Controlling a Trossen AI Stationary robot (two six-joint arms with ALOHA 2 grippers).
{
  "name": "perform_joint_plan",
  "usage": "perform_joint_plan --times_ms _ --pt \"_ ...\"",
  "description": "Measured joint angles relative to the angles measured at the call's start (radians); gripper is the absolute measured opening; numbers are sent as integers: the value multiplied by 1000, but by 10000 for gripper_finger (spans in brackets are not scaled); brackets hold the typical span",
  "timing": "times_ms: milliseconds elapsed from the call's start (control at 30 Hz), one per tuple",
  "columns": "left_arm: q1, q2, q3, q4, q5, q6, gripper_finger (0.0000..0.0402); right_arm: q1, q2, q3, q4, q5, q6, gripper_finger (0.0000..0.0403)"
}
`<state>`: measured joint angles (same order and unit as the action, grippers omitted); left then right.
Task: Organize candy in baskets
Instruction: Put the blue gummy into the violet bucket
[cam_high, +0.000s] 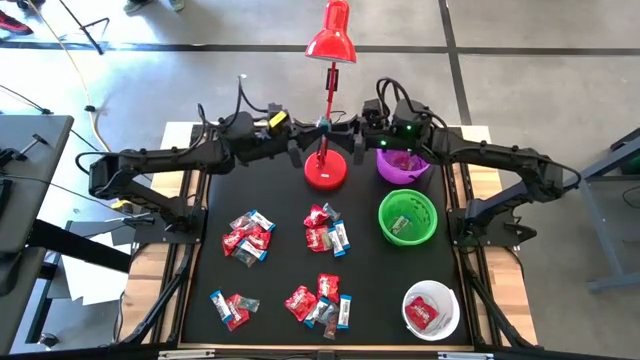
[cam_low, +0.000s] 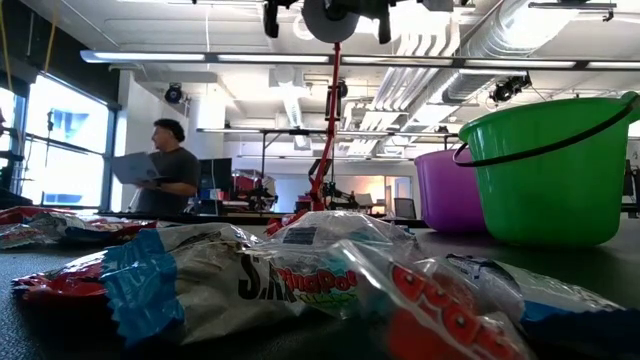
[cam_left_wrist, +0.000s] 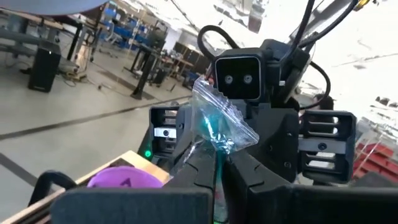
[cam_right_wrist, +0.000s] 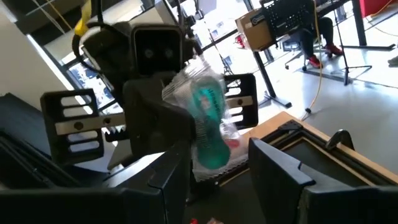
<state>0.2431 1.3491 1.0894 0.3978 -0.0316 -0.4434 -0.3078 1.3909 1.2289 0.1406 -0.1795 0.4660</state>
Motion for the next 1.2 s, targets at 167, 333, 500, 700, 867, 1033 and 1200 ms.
perform_joint_plan --times_ms 167,333,500,700,867,1033,1200 --pt "-1 1 9 -25 -4 0 0 1 2 0 -2 -2 0 156" --pt "-8 1 9 -30 -8 0 0 1 2 0 -2 -4 4 148" --pt "-12 1 9 -33 -12 1 0 1 2 0 -2 -5 4 106" --pt "-12 1 9 -33 -11 2 0 1 2 0 -3 -4 21 28" --pt "-13 1 9 -33 -3 30 3 1 2 0 -3 -1 32 11" --pt "-13 -4 9 -37 25 95 31 1 2 0 -8 -3 34 19" --pt "-14 -24 9 -76 35 140 74 -6 -2 0 -27 4 36 14"
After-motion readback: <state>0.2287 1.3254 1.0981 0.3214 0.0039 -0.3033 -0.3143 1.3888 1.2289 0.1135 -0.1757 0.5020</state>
